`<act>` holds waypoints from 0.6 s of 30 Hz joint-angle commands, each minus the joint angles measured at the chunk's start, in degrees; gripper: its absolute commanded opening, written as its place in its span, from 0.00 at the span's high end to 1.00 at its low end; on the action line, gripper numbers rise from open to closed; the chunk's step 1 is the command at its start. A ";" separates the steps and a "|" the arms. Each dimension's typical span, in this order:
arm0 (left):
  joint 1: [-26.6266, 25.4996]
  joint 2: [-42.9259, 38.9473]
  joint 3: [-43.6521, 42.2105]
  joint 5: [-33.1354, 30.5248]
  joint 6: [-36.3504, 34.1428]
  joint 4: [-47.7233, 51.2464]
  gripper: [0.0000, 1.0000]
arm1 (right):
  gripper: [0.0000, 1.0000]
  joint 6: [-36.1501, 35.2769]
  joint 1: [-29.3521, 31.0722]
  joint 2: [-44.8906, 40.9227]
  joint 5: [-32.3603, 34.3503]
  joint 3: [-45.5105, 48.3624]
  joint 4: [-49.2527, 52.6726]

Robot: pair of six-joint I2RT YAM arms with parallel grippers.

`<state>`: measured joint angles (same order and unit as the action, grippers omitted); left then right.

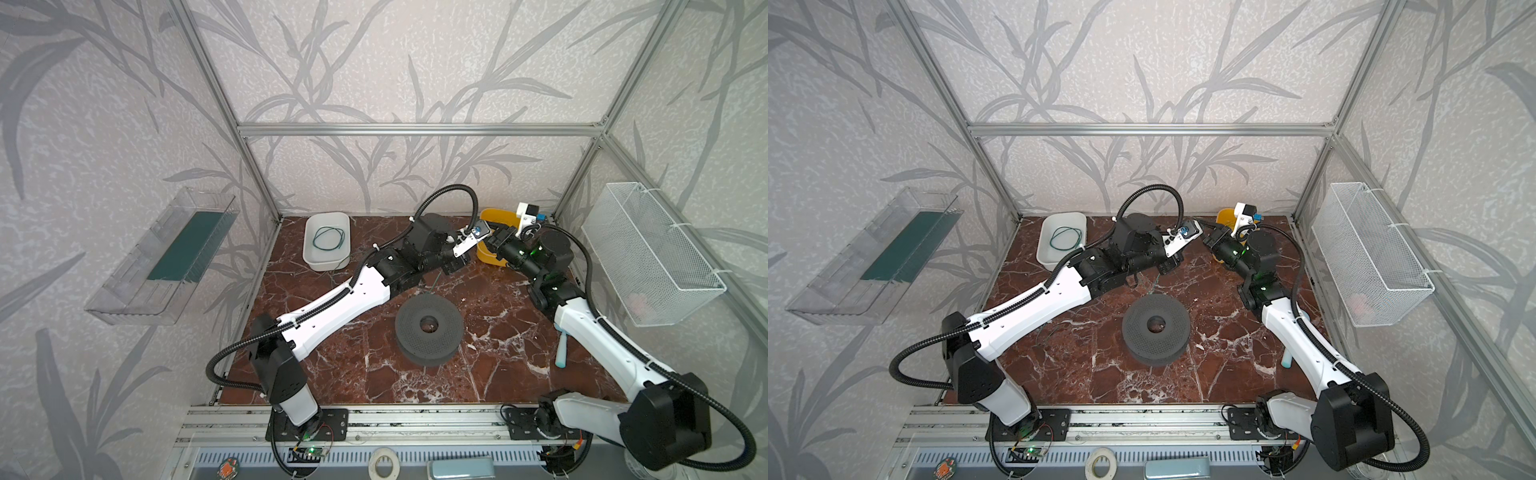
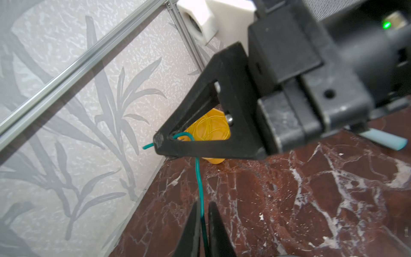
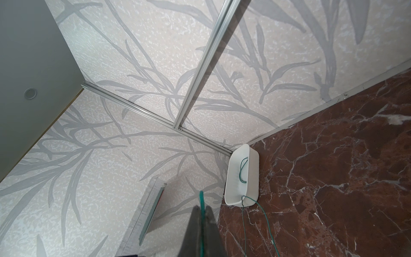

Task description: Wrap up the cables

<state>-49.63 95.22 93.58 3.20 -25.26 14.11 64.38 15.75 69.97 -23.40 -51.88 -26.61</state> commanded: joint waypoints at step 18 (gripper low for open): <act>-0.12 -1.53 -6.13 -2.76 -1.04 -2.19 0.76 | 1.00 -1.01 2.18 -0.27 -0.16 0.07 -2.48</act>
<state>-49.56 94.89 87.96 1.30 -25.74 10.96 63.99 17.67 70.17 -22.81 -51.03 -26.65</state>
